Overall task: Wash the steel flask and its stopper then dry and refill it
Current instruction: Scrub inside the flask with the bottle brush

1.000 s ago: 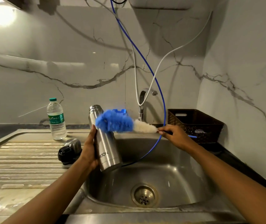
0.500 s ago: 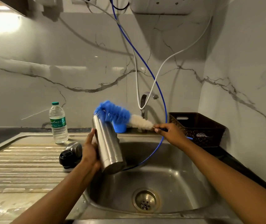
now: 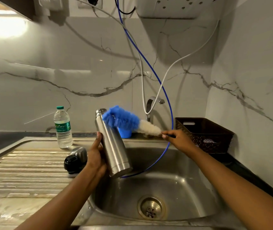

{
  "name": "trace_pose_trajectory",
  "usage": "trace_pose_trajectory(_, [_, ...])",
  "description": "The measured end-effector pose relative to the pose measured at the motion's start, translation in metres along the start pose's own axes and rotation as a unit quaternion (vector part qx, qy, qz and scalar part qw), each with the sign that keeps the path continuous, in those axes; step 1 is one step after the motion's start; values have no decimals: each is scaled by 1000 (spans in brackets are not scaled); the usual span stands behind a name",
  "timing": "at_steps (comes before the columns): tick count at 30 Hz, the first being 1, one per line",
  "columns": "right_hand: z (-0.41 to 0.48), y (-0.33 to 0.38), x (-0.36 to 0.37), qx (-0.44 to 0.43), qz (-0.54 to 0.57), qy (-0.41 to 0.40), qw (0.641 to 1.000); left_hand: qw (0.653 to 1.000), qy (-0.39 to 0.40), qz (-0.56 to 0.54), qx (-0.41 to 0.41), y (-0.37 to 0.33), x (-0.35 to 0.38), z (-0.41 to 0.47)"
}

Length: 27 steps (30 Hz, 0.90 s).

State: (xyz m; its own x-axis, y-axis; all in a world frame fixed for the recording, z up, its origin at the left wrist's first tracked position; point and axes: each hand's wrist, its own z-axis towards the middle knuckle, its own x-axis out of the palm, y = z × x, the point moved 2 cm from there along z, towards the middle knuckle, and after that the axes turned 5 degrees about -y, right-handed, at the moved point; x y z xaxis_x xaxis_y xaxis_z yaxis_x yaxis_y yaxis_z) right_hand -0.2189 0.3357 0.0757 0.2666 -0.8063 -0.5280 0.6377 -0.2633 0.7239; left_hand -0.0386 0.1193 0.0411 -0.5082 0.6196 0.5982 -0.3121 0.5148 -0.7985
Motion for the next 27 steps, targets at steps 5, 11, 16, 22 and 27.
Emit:
trace_pose_trajectory(5, [-7, 5, 8, -22, -9, 21, 1000, 998, 28, -53, 7, 2, -1, 3])
trace_pose_trajectory(11, [-48, -28, -35, 10, -15, 90, 996, 998, 25, -49, 10, -1, -2, 2])
trace_pose_trajectory(16, [-20, -25, -11, 12, -5, 38, 999, 1000, 12, -14, 20, 1, 1, 0])
trace_pose_trajectory(22, [-8, -10, 27, 22, 64, -11, 998, 999, 28, -40, 14, 1, 2, 2])
trace_pose_trajectory(27, [-34, -41, -12, 46, 17, 88, 995, 998, 25, -27, 43, -3, -3, 4])
